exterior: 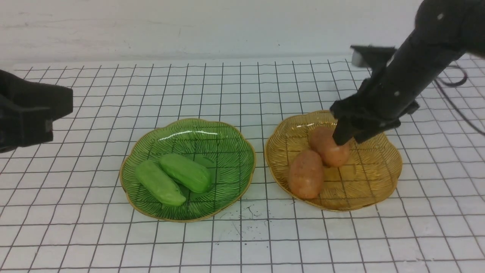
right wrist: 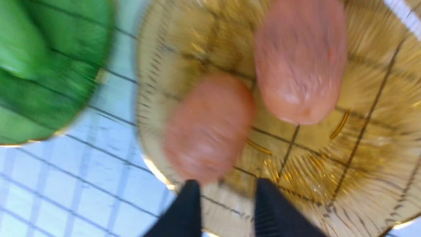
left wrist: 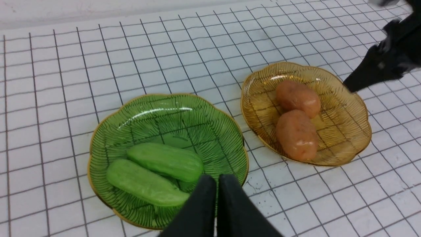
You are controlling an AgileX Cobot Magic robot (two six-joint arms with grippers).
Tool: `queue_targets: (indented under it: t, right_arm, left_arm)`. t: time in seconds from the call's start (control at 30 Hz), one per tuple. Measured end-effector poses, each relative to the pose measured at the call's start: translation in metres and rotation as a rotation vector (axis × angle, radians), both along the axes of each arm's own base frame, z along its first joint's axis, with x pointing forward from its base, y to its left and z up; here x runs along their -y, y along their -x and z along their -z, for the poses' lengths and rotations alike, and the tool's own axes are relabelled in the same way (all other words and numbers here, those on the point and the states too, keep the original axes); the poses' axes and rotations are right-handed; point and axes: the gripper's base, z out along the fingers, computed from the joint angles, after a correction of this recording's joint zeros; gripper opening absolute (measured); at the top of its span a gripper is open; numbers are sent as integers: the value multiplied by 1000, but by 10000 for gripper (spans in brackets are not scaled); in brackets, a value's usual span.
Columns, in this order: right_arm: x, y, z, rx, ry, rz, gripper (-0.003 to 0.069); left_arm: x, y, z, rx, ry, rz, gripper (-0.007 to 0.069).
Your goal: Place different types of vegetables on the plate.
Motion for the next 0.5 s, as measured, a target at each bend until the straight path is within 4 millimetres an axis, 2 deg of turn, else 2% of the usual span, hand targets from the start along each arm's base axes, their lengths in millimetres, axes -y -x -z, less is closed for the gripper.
queue_targets:
  t: [0.07,0.1,0.13,0.27,0.4,0.5]
  right_arm:
    - [4,20,-39,113,-29,-3,47]
    - [6,29,-53,155,-41,-1,25]
    - [7,35,-63,189,-49,0,10]
    - [17,84,-122,386,-103,7,-11]
    - [26,125,-151,519,-132,13,-14]
    - [37,170,-164,622,-149,20,-14]
  left_arm:
    - [-2,4,0,-7,-1,-8,-8]
    - [-3,6,-1,-5,1,-11,-8]
    - [-4,7,-1,-4,2,-15,-8]
    - [-7,13,-3,10,-8,-29,-8]
    - [-10,17,-5,27,-12,-38,-8]
    - [-10,17,-5,27,-14,-39,-8]
